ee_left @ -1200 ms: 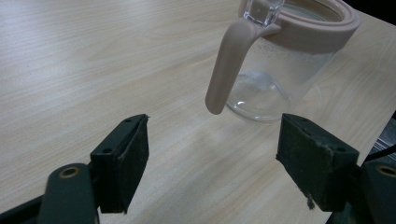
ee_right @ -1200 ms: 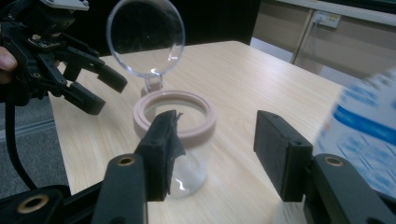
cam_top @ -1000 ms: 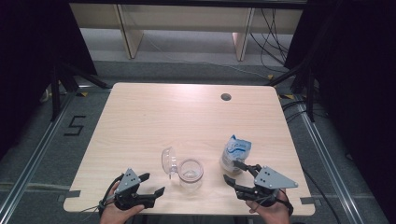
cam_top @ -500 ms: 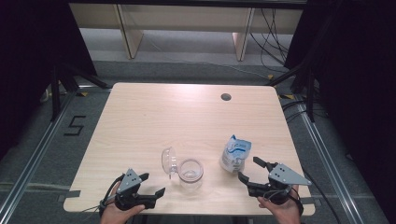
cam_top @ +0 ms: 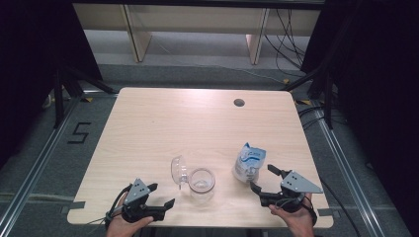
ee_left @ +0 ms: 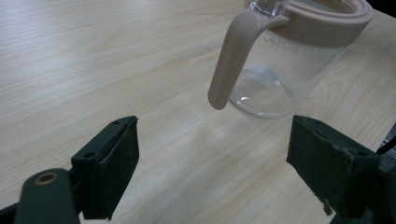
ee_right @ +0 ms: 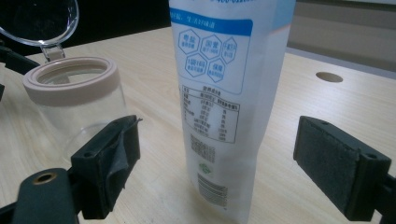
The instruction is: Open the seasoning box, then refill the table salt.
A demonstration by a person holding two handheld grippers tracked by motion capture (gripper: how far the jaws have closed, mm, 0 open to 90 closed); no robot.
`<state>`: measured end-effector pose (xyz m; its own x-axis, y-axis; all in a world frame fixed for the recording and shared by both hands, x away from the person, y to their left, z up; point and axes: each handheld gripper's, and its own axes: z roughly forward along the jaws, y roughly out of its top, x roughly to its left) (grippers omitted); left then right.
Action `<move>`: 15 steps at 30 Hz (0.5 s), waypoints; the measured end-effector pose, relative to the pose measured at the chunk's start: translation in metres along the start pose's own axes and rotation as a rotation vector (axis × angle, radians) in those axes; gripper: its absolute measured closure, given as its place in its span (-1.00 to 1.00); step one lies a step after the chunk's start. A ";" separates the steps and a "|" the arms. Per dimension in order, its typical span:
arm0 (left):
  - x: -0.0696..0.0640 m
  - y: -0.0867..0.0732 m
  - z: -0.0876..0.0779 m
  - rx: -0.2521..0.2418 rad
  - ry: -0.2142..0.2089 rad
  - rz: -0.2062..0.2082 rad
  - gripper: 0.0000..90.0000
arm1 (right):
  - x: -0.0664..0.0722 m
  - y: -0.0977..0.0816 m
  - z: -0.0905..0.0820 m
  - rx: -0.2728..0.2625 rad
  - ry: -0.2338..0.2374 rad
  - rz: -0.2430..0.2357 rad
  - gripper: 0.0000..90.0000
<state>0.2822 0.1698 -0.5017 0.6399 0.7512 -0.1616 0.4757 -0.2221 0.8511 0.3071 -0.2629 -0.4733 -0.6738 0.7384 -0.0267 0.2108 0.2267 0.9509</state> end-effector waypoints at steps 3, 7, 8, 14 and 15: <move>0.000 0.000 -0.001 0.005 -0.001 0.009 -0.64 | -0.002 -0.002 0.005 0.018 0.010 0.022 -0.66; 0.000 -0.001 -0.003 -0.008 0.006 -0.013 -0.64 | -0.003 -0.003 0.009 0.027 0.012 0.039 -0.66; 0.002 -0.001 -0.003 -0.003 0.007 0.006 -0.64 | -0.002 -0.004 0.011 0.014 0.031 0.043 -0.66; 0.000 -0.002 -0.001 0.001 -0.005 -0.013 -0.64 | -0.003 -0.006 0.015 0.027 0.031 0.026 -0.65; 0.000 -0.002 -0.001 0.001 -0.005 -0.013 -0.64 | -0.003 -0.006 0.015 0.027 0.031 0.026 -0.65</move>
<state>0.2805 0.1705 -0.5033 0.6366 0.7510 -0.1756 0.4848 -0.2125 0.8484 0.3189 -0.2573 -0.4835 -0.6895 0.7242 0.0084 0.2478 0.2250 0.9423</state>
